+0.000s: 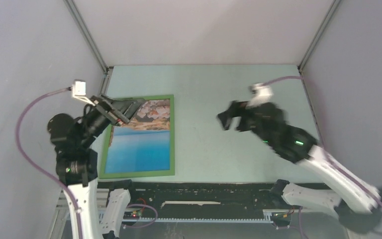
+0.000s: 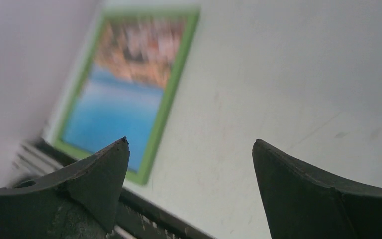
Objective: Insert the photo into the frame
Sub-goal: Reset both arms
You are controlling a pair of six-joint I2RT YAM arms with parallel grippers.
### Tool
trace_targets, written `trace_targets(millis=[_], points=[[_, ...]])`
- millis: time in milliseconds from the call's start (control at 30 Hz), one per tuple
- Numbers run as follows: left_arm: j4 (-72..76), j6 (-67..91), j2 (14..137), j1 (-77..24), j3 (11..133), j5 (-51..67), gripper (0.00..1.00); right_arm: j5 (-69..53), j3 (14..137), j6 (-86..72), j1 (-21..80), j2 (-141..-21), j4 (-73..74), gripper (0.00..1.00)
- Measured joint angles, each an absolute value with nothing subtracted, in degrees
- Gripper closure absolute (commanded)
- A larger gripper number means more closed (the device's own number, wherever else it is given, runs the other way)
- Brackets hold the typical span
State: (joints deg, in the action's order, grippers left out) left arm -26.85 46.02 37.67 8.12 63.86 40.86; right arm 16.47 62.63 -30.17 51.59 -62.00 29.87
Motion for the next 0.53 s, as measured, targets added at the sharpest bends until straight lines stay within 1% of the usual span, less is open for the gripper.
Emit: trace_targets(millis=[67,133,200,333,400,533], points=[[-23.6,46.0,37.5,7.7,68.6,42.1,0.0,18.2,66.3,-26.5,48.0,-51.2,32.5,0.0],[-20.5,46.0,37.1,7.4,73.5,42.9,0.0,20.0,71.4,-22.9,44.6,-43.3,33.8,0.0],[-17.3,46.0,36.8,7.4,77.2,43.2,0.0,20.7,76.8,-19.8,43.6,-37.7,34.1,0.0],[-13.2,46.5,36.1,7.4,79.2,41.5,0.0,21.1,84.4,-14.7,43.5,-32.9,34.0,0.0],[-12.4,46.9,36.0,7.3,79.2,40.6,0.0,21.0,85.4,-13.0,43.4,-32.8,34.0,0.01],[-11.6,48.1,36.0,7.0,79.2,38.7,0.0,20.4,83.5,-10.2,43.4,-32.8,35.1,0.0]])
